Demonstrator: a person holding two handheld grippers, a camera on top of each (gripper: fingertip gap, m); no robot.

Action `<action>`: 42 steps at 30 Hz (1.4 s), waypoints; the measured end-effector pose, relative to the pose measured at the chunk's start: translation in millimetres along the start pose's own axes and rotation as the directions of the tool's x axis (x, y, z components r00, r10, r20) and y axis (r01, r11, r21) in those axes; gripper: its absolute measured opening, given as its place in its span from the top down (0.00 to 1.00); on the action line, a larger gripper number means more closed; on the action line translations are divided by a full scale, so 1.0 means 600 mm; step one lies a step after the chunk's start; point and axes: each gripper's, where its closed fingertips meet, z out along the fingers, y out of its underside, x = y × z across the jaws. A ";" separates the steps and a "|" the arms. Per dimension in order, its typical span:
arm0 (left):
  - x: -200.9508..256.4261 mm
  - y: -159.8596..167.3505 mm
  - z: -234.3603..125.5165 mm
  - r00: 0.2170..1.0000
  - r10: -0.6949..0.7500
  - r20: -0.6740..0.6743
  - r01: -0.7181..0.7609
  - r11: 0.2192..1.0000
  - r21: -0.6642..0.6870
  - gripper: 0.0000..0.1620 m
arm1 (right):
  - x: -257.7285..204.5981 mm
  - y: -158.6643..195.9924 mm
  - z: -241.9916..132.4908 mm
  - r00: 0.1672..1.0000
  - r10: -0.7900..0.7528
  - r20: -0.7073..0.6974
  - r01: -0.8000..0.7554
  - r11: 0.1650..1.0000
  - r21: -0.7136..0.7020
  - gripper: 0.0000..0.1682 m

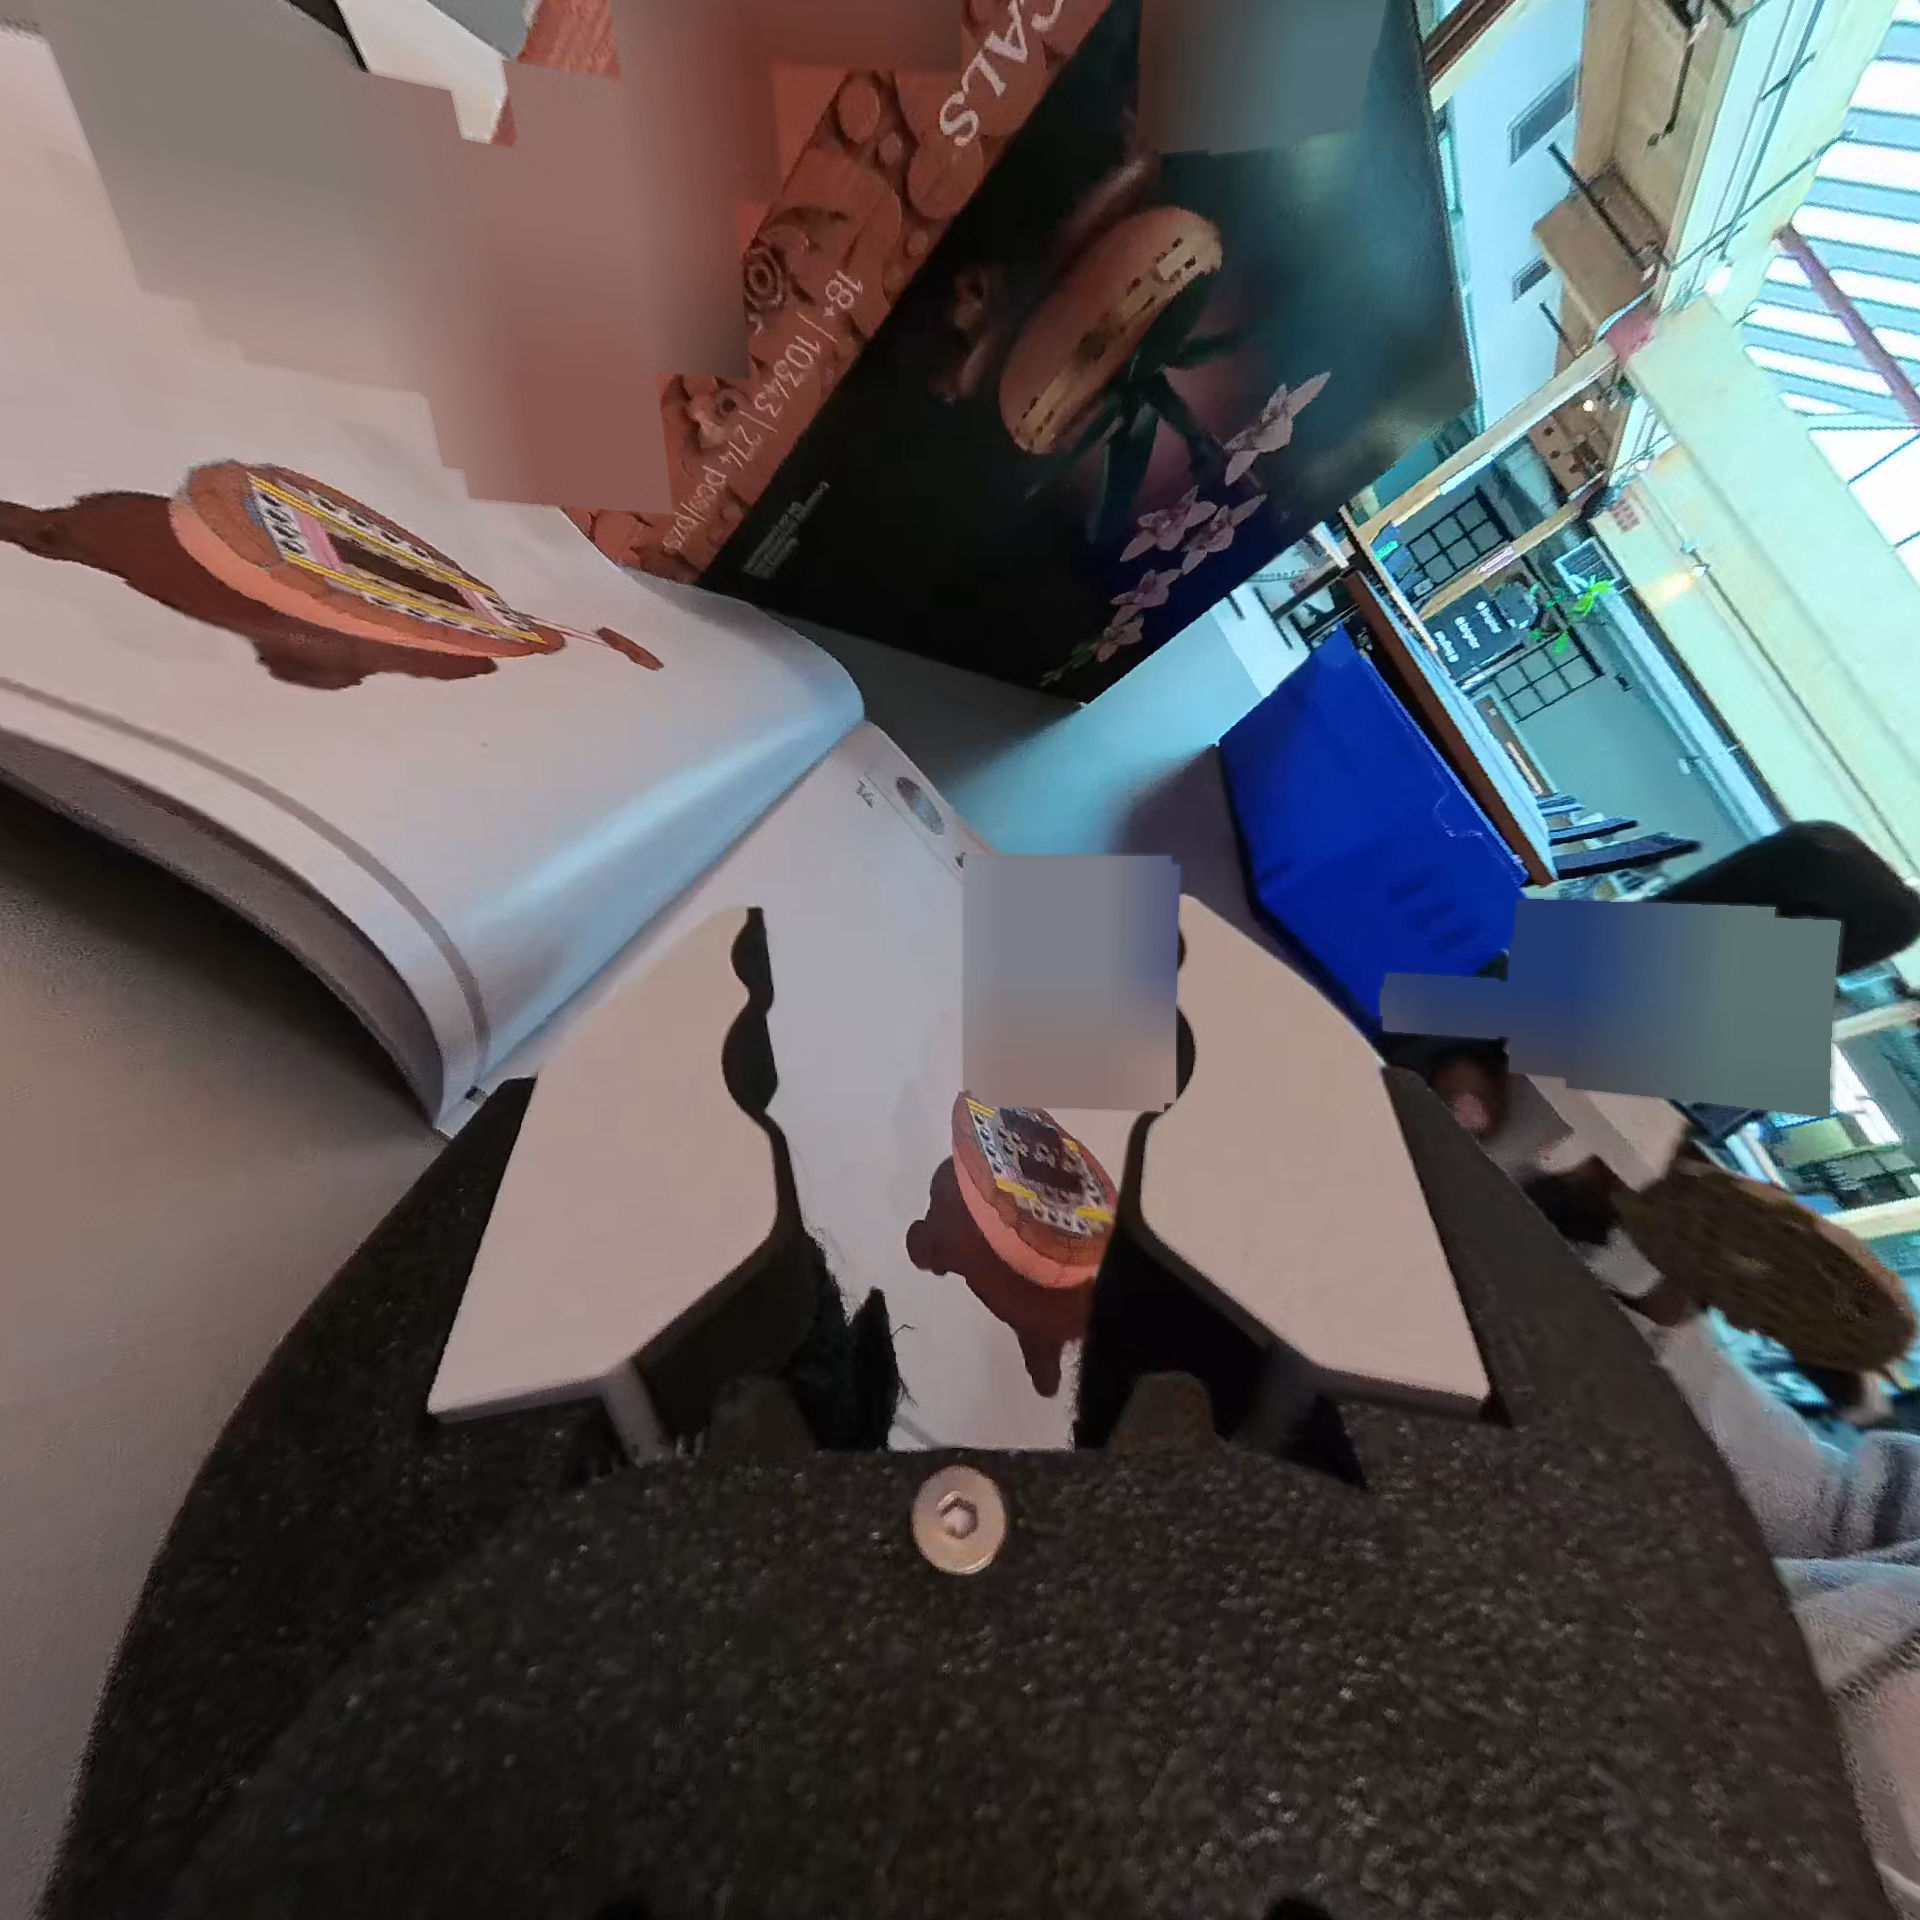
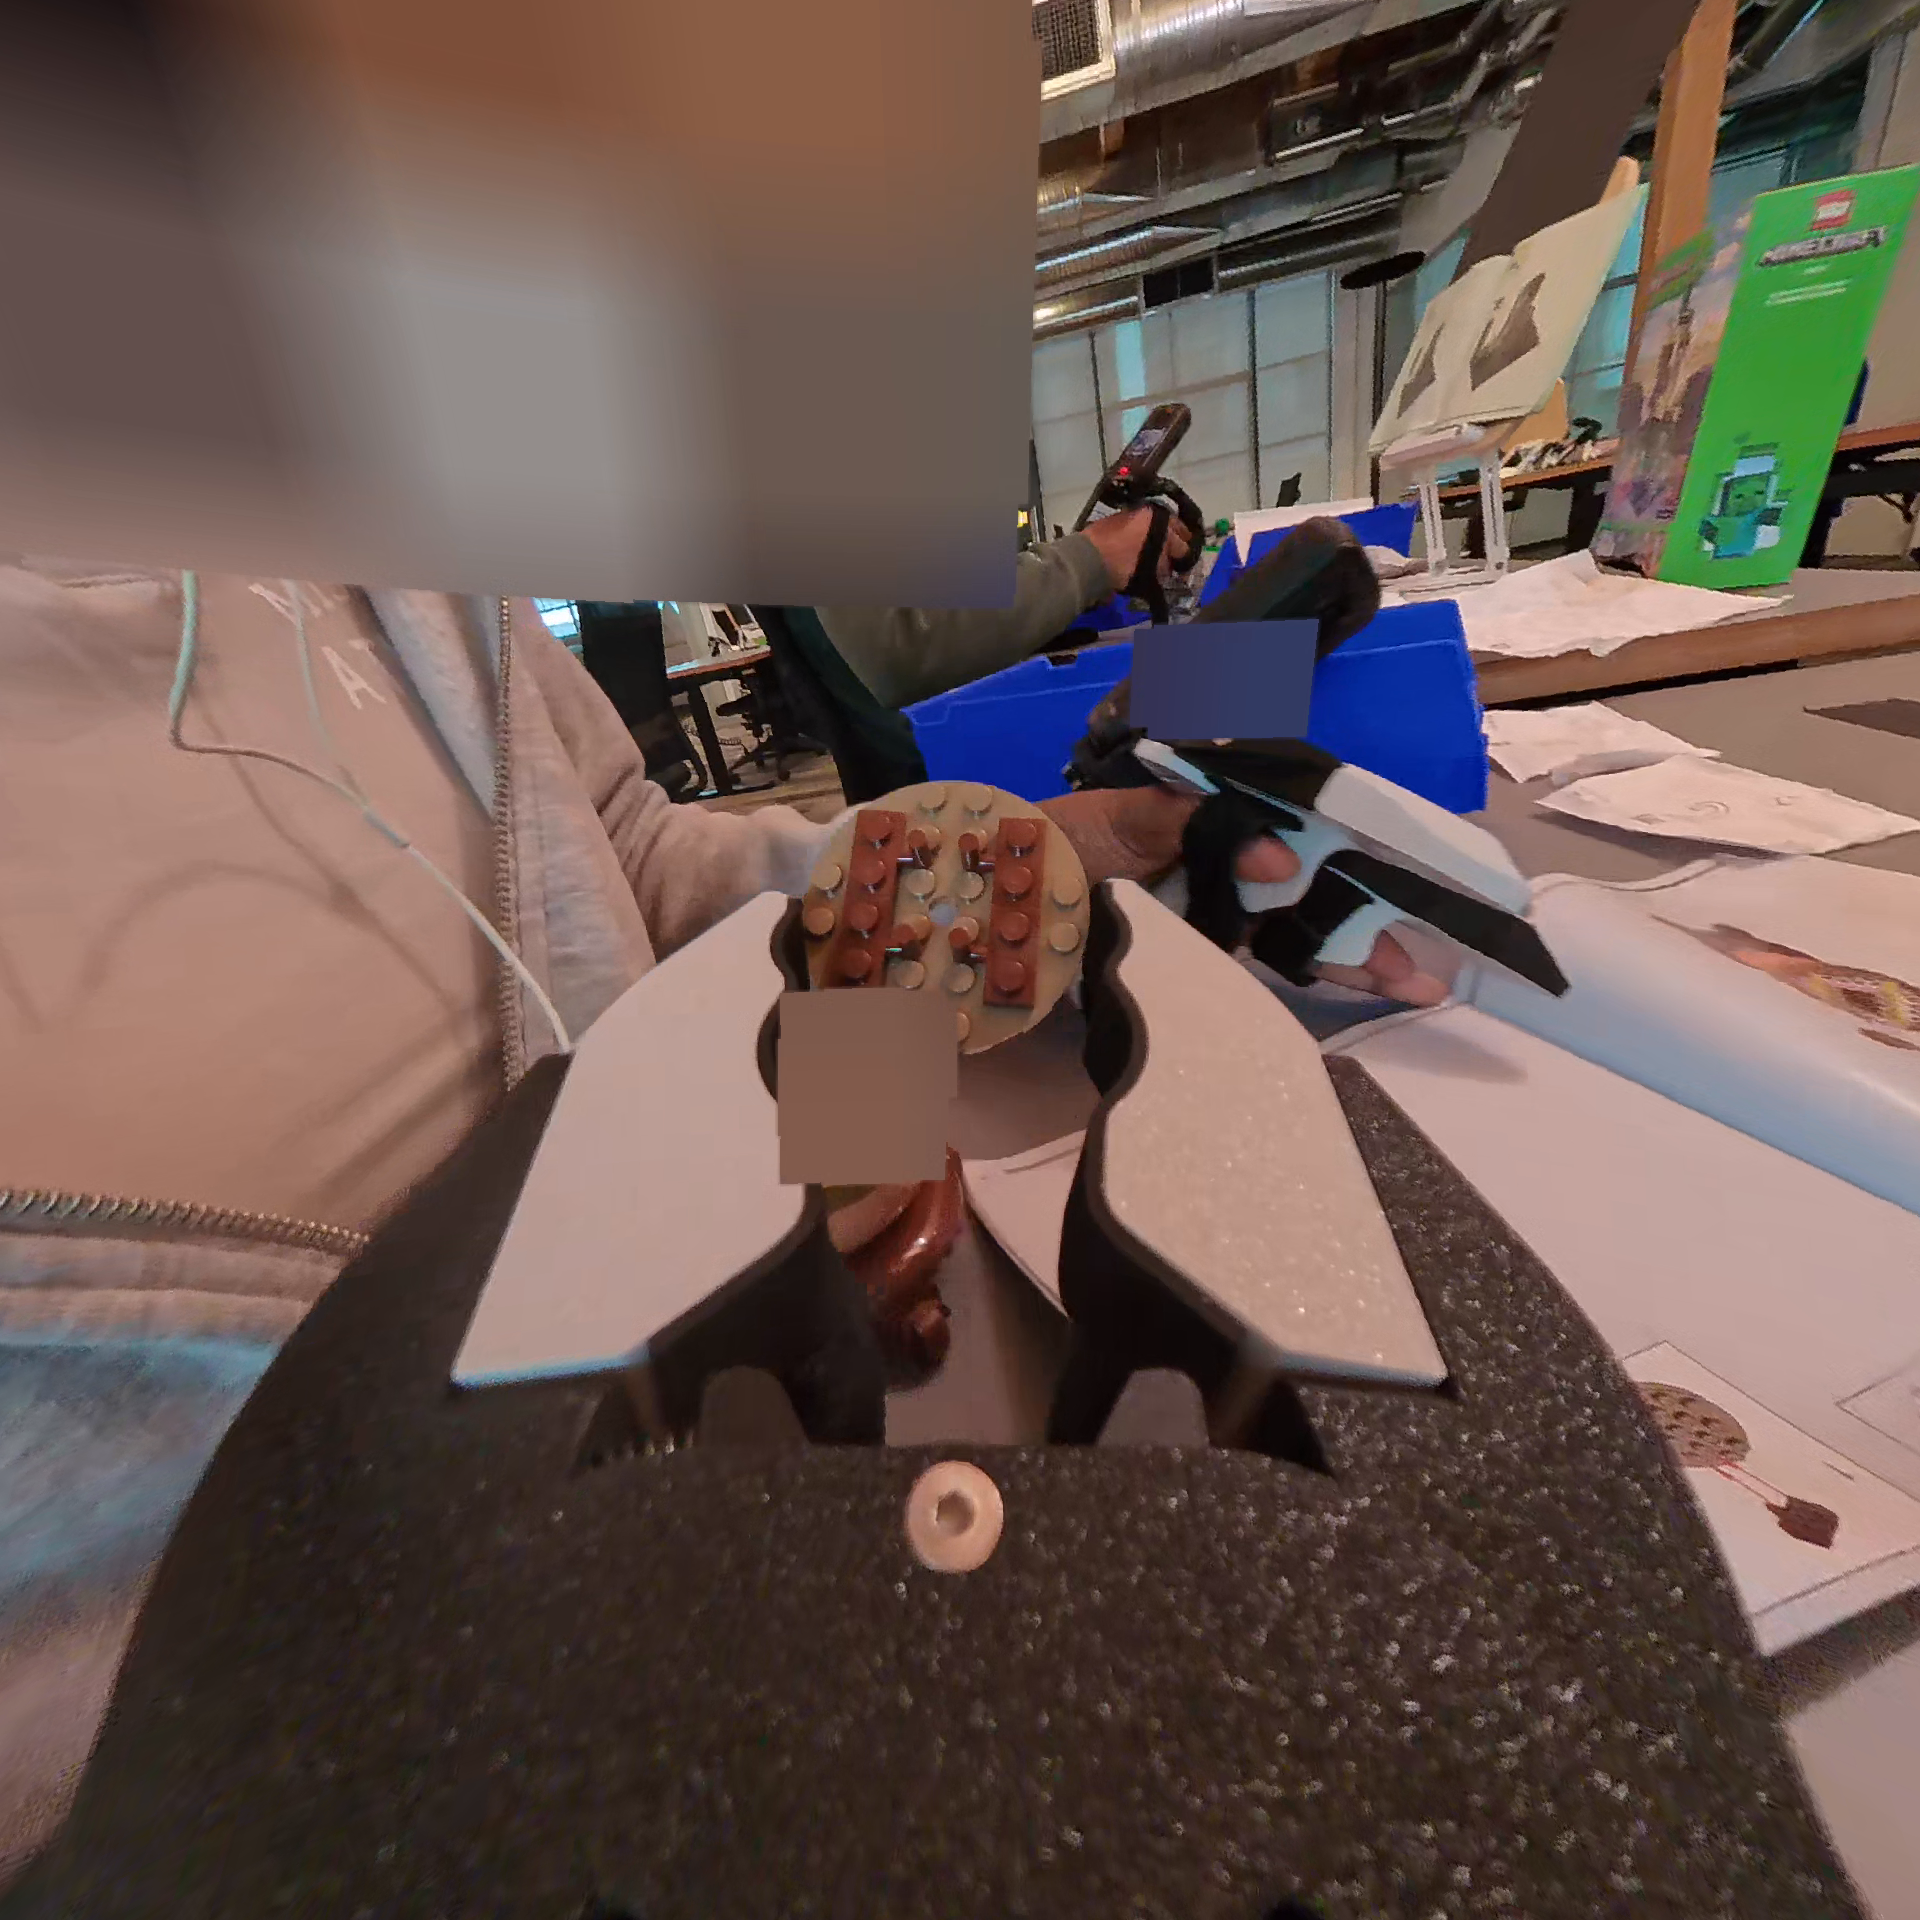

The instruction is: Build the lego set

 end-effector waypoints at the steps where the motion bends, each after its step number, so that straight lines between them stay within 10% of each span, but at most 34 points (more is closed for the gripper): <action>1: -0.009 -0.005 0.001 1.000 0.018 0.020 -0.018 1.000 0.004 0.57 | -0.004 0.001 0.006 1.000 0.000 0.010 0.000 1.000 -0.008 0.70; 11: -0.002 -0.045 -0.038 0.998 0.059 0.005 -0.060 0.995 0.077 0.64 | 0.007 -0.007 0.029 0.994 0.031 0.101 -0.033 0.999 0.013 0.70; 17: 0.037 0.075 -0.090 0.998 -0.022 0.061 0.022 1.000 -0.011 0.65 | 0.024 -0.010 0.036 0.963 0.191 0.188 -0.207 0.976 0.066 0.70; 22: 0.014 0.054 -0.156 0.984 -0.021 0.179 -0.004 0.990 0.139 0.66 | 0.000 -0.013 0.066 0.939 0.228 0.258 -0.265 0.957 0.118 0.70; 26: -0.012 0.083 -0.192 0.953 0.015 0.303 -0.017 1.000 0.007 0.65 | -0.009 -0.019 0.083 0.931 0.231 0.283 -0.285 0.944 0.166 0.70; 42: -0.023 0.037 -0.210 0.985 -0.004 0.174 -0.024 0.987 0.158 0.63 | -0.005 -0.037 0.106 0.933 0.206 0.295 -0.278 0.933 0.228 0.70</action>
